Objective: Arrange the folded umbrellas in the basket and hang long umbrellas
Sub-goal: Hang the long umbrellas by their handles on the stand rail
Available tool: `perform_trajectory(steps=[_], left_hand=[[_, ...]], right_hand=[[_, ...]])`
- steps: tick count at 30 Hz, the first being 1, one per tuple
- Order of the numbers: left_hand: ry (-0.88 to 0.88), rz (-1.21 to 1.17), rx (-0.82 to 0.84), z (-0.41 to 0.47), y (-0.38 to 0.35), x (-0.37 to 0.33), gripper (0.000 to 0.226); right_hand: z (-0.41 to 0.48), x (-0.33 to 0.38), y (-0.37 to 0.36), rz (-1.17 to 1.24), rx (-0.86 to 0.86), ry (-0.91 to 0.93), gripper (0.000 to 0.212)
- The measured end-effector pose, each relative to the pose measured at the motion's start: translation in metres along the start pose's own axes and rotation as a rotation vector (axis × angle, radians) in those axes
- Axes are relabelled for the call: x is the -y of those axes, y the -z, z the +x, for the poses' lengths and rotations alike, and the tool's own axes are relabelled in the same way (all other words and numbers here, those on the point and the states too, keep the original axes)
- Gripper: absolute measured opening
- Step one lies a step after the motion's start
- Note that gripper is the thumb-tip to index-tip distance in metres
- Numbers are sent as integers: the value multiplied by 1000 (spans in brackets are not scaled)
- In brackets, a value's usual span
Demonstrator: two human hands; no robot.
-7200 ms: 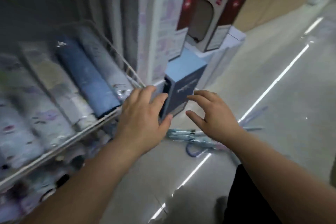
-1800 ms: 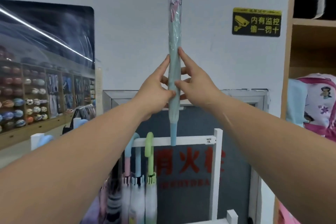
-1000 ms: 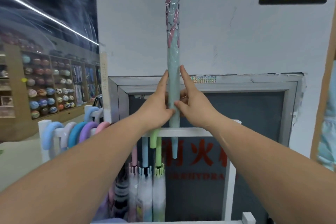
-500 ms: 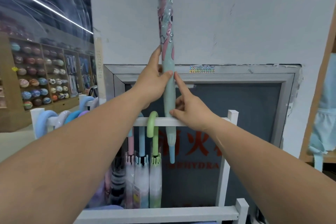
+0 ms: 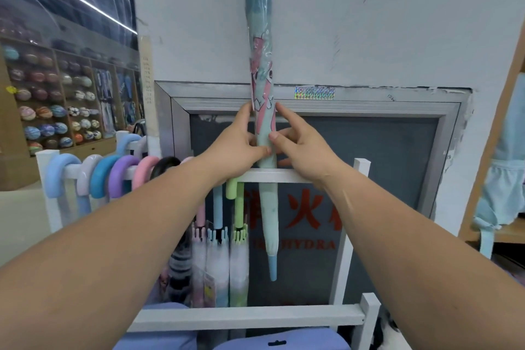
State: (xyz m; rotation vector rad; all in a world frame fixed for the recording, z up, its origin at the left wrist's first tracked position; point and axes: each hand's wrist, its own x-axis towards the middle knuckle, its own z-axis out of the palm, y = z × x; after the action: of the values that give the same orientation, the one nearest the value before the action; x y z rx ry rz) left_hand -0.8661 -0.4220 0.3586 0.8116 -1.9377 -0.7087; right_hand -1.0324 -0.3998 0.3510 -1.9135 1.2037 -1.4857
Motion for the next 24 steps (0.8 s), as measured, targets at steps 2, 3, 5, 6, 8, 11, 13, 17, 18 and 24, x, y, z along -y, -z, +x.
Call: perform_trajectory(steps=[2,3,5,6,8,11,13,17,18,24], left_hand=[[20,58,22,-1,0,0,88],[31,80,34,-1,1,0,88],[45,66,60,-1,1,0,82],[43,25,64,0,1,0,76],[48,-101,23,2,1,-1,58],[48,-346,-35,3,1,-2,50],[8,-385,-36,2,1,-1,56],[-44,-355,-43,2,-2,1,48],[-35,-358,-49,2,-2,1,47],[5,-247,-27,4,3,8,58]], right_hand=[[0,1,-1,-48,20,5,44],[0,1,0,-62,29,-1,39],[0,0,1,-75,55,-15,34],[0,0,2,-83,68,-16,34],[1,-1,4,-92,94,-13,35],[2,-2,3,-100,153,-31,41],[1,0,3,-170,213,-42,44],[0,1,4,-263,231,-59,37],[1,1,5,-263,197,-57,33],[-1,3,10,91,4,-104,41]])
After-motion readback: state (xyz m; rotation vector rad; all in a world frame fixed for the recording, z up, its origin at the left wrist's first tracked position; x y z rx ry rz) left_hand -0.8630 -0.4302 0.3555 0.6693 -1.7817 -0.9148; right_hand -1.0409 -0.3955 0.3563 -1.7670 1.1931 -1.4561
